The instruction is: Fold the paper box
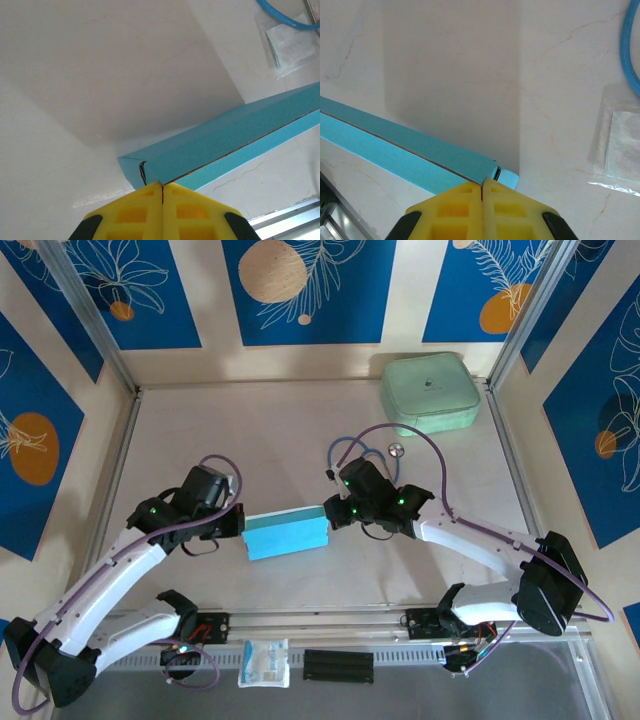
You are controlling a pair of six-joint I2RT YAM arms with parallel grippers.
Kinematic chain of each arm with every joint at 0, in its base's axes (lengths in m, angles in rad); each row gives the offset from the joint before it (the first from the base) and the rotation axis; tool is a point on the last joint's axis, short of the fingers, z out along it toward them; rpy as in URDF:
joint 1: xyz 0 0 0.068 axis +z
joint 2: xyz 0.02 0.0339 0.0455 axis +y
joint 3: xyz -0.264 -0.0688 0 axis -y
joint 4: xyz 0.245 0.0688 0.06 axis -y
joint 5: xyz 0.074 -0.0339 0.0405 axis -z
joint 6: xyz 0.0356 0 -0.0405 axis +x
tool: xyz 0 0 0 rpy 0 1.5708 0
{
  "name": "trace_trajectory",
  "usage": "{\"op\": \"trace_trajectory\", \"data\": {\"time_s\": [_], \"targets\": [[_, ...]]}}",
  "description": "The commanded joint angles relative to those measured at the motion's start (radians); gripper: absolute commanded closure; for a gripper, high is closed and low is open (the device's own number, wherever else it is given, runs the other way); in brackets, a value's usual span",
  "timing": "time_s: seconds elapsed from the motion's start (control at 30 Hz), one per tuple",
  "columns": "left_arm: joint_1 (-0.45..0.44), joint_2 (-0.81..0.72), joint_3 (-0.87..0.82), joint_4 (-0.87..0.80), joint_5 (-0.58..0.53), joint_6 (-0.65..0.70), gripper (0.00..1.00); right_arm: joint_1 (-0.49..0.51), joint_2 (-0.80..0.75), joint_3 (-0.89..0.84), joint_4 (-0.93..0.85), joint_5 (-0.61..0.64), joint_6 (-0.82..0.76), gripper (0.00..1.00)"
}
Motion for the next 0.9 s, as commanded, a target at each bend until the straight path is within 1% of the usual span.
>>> {"op": "trace_trajectory", "data": {"time_s": [0.0,0.43,0.7,0.87], "targets": [[-0.008,0.004,-0.012,0.078,0.064,-0.02,1.0,0.018,0.02,-0.01,-0.063,-0.037,-0.002,0.98],[-0.006,-0.004,-0.03,0.137,0.108,-0.045,1.0,0.018,0.02,-0.019,-0.056,-0.043,-0.001,0.98],[-0.004,-0.003,-0.056,0.215,0.187,-0.075,1.0,0.018,0.016,-0.02,-0.062,-0.035,0.003,0.98],[-0.003,-0.008,-0.059,0.214,0.183,-0.072,1.0,0.018,0.017,-0.022,-0.06,-0.034,0.004,0.98]]}}
